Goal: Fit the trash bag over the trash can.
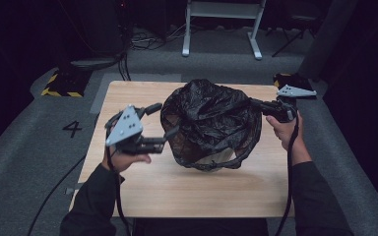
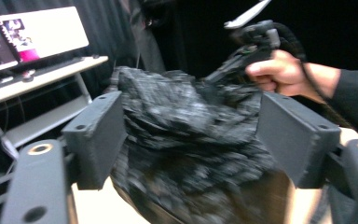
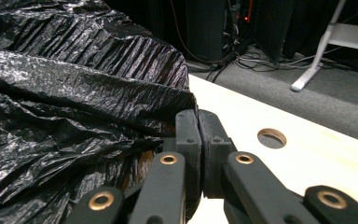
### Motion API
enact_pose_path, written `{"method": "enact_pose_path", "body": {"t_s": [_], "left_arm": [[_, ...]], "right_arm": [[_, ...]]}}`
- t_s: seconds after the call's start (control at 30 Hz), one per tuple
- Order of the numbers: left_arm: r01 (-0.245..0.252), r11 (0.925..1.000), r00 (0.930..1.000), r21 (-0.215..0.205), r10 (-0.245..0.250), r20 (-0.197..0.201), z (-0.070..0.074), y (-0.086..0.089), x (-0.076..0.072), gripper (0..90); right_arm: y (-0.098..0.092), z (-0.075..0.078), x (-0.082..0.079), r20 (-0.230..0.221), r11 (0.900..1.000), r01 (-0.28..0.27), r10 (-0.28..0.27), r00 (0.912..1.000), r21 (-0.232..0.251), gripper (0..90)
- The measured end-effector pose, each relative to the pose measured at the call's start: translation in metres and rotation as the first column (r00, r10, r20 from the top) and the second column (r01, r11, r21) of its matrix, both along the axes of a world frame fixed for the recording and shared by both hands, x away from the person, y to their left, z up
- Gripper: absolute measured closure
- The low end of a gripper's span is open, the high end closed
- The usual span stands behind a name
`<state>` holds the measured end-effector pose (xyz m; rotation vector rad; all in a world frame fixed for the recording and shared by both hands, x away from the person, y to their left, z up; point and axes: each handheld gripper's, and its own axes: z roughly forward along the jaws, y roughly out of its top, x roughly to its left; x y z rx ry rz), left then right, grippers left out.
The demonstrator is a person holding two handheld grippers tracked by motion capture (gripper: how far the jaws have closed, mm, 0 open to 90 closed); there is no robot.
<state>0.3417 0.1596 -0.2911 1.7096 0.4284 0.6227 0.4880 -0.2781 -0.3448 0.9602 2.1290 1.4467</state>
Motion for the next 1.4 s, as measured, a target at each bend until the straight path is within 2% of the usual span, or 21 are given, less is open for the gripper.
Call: {"method": "enact_pose_path", "body": {"t_s": [0.13,0.17,0.23,0.27,0.33,0.37,0.43,0.53,0.6,0.67,0.77,0.8,0.87,0.97,1.0,1.17,1.2,1.23,1.3,1.37,1.4], "left_arm": [[-0.024,0.9997,0.9955,0.008,0.025,-0.092,-0.003,0.001,0.047,30.5],[-0.017,0.9999,0.9913,-0.001,0.017,-0.131,-0.008,0.002,0.058,36.4],[0.0,0.9994,0.9835,0.035,0.006,-0.181,-0.019,0.002,0.077,41.1],[0.035,0.9982,0.9731,0.049,-0.023,-0.229,-0.032,0.0,0.091,54.1],[0.044,0.9974,0.9705,0.057,-0.029,-0.239,-0.04,-0.001,0.098,59.3],[0.051,0.9969,0.9687,0.061,-0.034,-0.246,-0.046,-0.003,0.102,75.3],[0.05,0.9962,0.9683,0.071,-0.031,-0.248,-0.055,-0.007,0.108,88.7],[0.013,0.9969,0.9626,0.078,0.009,-0.271,-0.069,-0.014,0.119,89.6],[-0.008,0.9995,0.9514,0.031,0.017,-0.307,-0.082,-0.016,0.127,89.7],[0.001,0.9986,0.9384,0.052,0.017,-0.345,-0.101,-0.023,0.132,89.7],[0.024,0.9978,0.9332,0.062,0.0,-0.359,-0.108,-0.029,0.132,89.8],[0.009,0.9986,0.9339,0.052,0.01,-0.357,-0.111,-0.03,0.13,89.8],[0.028,0.9995,0.9265,0.017,-0.02,-0.376,-0.114,-0.028,0.127,89.8],[0.069,0.9971,0.9275,0.033,-0.051,-0.37,-0.115,-0.024,0.115,89.8],[0.092,0.9949,0.9288,0.042,-0.071,-0.364,-0.115,-0.021,0.103,89.7],[0.121,0.9907,0.9347,0.062,-0.093,-0.343,-0.116,-0.015,0.076,88.9],[0.076,0.9936,0.9406,0.083,-0.044,-0.337,-0.113,-0.011,0.066,81.2],[0.076,0.9936,0.9406,0.083,-0.044,-0.337,-0.113,-0.011,0.066,70.9],[-0.005,0.9972,0.9538,0.074,0.027,-0.299,-0.104,0.0,0.058,56.6],[-0.043,0.9971,0.9552,0.063,0.06,-0.29,-0.1,0.004,0.056,35.3],[-0.059,0.9973,0.9546,0.045,0.069,-0.29,-0.096,0.009,0.055,35.3]], "right_arm": [[0.002,-0.001,0.002,-0.01,1.0,-0.012,0.012,0.9999,-0.009,88.3],[0.004,-0.003,0.003,-0.017,0.999,-0.026,0.025,0.9995,-0.025,88.3],[0.005,-0.004,0.004,-0.021,0.999,-0.034,0.033,0.9992,-0.031,88.3],[0.008,-0.007,0.006,-0.046,0.997,-0.071,0.069,0.9965,-0.041,88.2],[0.01,-0.01,0.006,-0.05,0.996,-0.079,0.076,0.9958,-0.048,88.2],[0.013,-0.013,0.007,-0.063,0.995,-0.083,0.08,0.9949,-0.057,88.2],[0.017,-0.017,0.008,-0.065,0.994,-0.081,0.076,0.9949,-0.069,88.3],[0.019,-0.019,0.009,-0.069,0.994,-0.078,0.073,0.9949,-0.07,88.4],[0.02,-0.025,0.011,-0.088,0.994,-0.095,0.09,0.992,-0.054,88.5],[0.021,-0.029,0.012,-0.113,0.993,-0.116,0.111,0.9874,-0.036,88.9],[0.02,-0.033,0.014,-0.133,0.992,-0.123,0.121,0.9838,-0.008,89.0],[0.019,-0.036,0.014,-0.138,0.993,-0.122,0.121,0.9829,0.005,89.5],[0.018,-0.038,0.012,-0.14,0.992,-0.126,0.127,0.982,0.012,89.6],[0.016,-0.04,0.009,-0.14,0.99,-0.137,0.138,0.9804,0.015,89.6],[0.015,-0.041,0.005,-0.135,0.989,-0.149,0.149,0.9795,0.009,89.5],[0.013,-0.042,-0.004,-0.125,0.984,-0.177,0.175,0.9766,-0.003,89.5],[0.013,-0.041,-0.009,-0.117,0.982,-0.186,0.184,0.976,-0.01,87.8],[0.013,-0.041,-0.009,-0.117,0.982,-0.186,0.184,0.976,-0.01,87.8],[0.011,-0.038,-0.015,-0.083,0.985,-0.167,0.163,0.9831,-0.041,80.6],[0.008,-0.036,-0.017,-0.07,0.986,-0.162,0.158,0.9849,-0.043,77.1],[0.006,-0.033,-0.018,-0.051,0.989,-0.143,0.141,0.9887,-0.045,70.5]]}}
